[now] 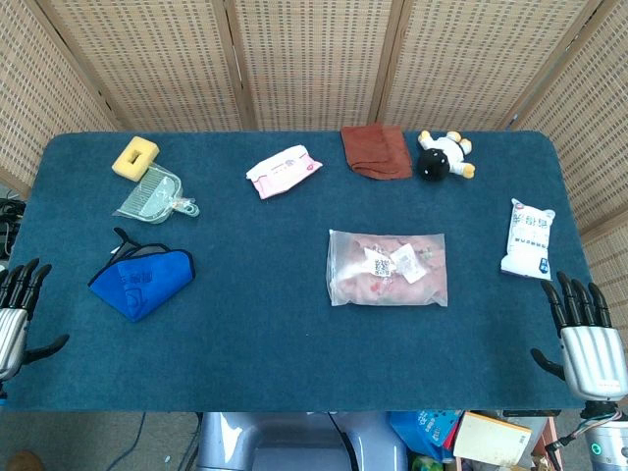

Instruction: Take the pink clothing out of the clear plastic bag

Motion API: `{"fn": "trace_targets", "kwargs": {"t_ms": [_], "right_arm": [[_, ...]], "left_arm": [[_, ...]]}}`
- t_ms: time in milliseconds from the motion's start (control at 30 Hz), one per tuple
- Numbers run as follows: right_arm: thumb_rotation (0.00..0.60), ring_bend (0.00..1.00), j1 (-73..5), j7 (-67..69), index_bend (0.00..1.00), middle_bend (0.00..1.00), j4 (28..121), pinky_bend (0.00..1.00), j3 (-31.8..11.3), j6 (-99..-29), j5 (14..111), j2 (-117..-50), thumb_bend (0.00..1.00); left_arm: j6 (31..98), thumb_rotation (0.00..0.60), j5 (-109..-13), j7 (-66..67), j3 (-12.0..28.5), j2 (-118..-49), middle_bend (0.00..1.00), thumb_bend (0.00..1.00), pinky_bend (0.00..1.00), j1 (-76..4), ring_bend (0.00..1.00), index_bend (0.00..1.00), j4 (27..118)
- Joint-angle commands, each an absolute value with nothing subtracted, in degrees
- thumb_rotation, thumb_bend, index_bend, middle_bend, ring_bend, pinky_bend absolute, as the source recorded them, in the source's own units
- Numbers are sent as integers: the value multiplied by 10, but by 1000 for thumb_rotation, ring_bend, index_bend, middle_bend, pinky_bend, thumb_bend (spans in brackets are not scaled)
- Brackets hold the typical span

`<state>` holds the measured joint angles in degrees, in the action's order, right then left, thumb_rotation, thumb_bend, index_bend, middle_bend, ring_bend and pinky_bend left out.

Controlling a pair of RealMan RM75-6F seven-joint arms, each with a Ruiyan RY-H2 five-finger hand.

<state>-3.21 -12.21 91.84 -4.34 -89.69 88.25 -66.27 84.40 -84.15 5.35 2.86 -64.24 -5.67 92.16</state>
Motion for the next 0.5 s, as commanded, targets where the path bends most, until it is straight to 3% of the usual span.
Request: {"fn": "trace_targets", "kwargs": {"t_ms": [33,300,500], "right_arm": [[600,0,-32,-122,0,0,919,0,-43,-896,883,-663,0],[600,0,-51,-102,0,0,938,0,-41,-864,889,-656,0],[600,0,-131,-87,0,0,976,0,-67,-735,858,-631,0]], "left_arm": [[843,600,-841,55,28,-642,0,176,0,-56,0,0,923],[845,600,-843,62,30,-645,0,176,0,-58,0,0,924],[845,600,-838,71,35,-656,0,177,0,-61,0,0,915]]}}
